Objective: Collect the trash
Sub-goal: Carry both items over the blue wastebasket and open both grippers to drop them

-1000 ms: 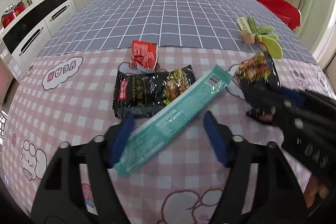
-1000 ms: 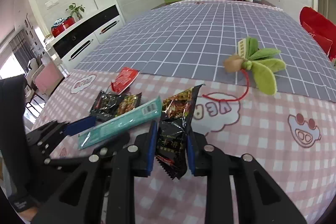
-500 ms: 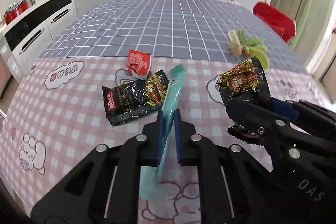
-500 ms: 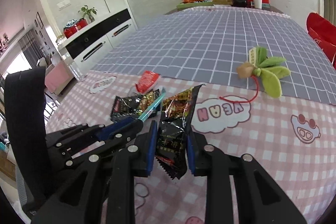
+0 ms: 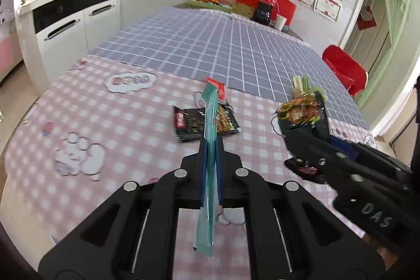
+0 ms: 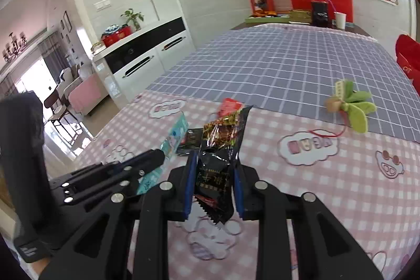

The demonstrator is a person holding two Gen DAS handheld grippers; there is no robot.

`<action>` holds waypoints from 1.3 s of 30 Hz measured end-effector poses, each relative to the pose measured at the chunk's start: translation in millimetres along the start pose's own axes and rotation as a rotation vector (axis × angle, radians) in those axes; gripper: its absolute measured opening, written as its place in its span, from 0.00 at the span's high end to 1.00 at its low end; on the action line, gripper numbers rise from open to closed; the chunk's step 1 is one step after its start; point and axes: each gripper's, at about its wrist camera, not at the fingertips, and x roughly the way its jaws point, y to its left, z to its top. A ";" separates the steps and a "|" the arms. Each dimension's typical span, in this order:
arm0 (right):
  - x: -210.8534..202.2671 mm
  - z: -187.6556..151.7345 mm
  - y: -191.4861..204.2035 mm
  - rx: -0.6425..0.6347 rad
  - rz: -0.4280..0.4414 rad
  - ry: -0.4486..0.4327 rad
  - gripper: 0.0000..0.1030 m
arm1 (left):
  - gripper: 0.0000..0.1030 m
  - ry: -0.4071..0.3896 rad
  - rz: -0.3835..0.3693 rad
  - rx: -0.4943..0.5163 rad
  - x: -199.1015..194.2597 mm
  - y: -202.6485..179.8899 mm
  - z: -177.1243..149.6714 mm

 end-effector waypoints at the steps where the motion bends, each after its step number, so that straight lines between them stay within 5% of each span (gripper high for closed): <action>1: -0.6 -1.6 8.7 -0.010 0.009 0.000 0.76 | 0.94 -0.012 0.005 -0.006 -6.7 4.7 -0.1; 15: 14.0 -14.4 137.1 -0.176 0.174 0.040 0.76 | 0.94 -0.117 0.089 -0.167 -91.3 108.8 -21.5; 23: 45.7 -33.1 234.1 -0.280 0.313 0.110 0.76 | 0.94 -0.151 0.193 -0.316 -138.7 203.0 -53.6; 34: 103.4 -75.8 362.0 -0.445 0.475 0.237 0.76 | 0.94 -0.122 0.395 -0.537 -179.1 328.7 -117.7; 39: 133.6 -95.4 397.1 -0.498 0.485 0.300 0.76 | 0.94 -0.082 0.437 -0.609 -172.7 368.9 -139.8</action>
